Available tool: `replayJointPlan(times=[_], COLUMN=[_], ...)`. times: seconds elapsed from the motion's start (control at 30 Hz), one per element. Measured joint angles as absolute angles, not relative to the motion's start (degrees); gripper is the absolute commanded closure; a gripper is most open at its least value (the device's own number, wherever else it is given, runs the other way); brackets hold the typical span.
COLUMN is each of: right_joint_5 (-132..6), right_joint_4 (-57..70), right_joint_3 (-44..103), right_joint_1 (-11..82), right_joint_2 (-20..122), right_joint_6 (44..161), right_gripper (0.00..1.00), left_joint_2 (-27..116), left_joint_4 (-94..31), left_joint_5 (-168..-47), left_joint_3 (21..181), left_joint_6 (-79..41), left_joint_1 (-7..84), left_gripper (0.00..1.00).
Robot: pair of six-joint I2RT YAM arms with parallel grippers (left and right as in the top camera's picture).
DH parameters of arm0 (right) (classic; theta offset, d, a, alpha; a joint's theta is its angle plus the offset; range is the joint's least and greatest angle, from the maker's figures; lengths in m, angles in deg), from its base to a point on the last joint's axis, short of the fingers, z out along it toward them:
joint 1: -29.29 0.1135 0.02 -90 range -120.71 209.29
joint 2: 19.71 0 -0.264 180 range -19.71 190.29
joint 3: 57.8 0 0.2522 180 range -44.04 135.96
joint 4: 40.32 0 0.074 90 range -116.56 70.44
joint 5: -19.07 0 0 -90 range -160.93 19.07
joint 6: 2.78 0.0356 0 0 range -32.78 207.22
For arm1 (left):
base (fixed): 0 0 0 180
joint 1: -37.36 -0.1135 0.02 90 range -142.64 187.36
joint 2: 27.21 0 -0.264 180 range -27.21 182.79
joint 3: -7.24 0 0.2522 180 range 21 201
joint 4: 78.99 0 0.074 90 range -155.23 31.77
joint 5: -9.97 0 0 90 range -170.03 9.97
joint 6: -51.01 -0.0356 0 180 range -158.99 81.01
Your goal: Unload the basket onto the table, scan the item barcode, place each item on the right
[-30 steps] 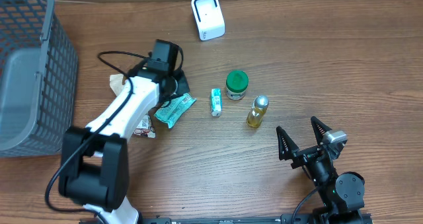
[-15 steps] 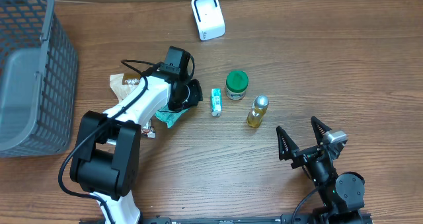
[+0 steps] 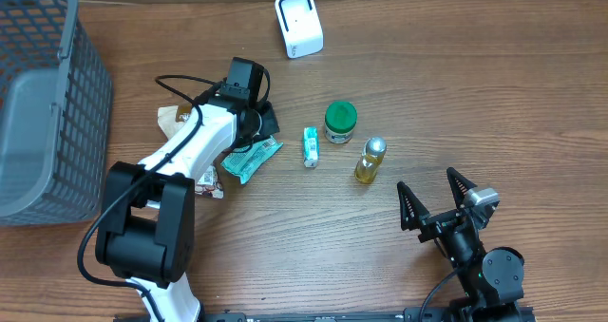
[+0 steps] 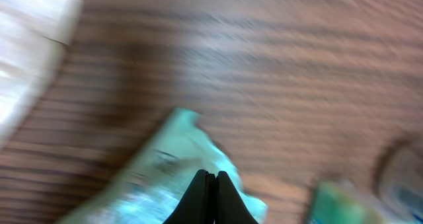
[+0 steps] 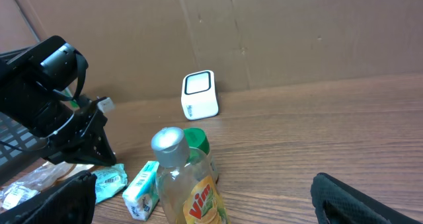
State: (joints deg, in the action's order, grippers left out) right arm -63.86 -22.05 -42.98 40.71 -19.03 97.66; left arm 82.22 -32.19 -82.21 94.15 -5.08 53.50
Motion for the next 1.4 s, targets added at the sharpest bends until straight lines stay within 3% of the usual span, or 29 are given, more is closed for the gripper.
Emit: replayJointPlan(times=[0.37, 1.4], right_joint_5=[-63.9, -63.9], right_joint_4=[-22.0, -22.0], right_joint_3=[-43.0, -43.0], right_joint_1=[40.7, 40.7], right_joint_2=[-19.0, -19.0], right_joint_6=[97.7, 97.7], right_gripper=[0.0, 0.0], left_joint_2=[82.2, 84.4], left_joint_4=[-33.5, -29.4], left_joint_5=[-72.9, -77.1], left_joint_3=[94.1, 94.2], left_joint_6=[-4.4, -4.5], left_joint_1=[53.4, 55.8], left_gripper=[0.96, 0.96])
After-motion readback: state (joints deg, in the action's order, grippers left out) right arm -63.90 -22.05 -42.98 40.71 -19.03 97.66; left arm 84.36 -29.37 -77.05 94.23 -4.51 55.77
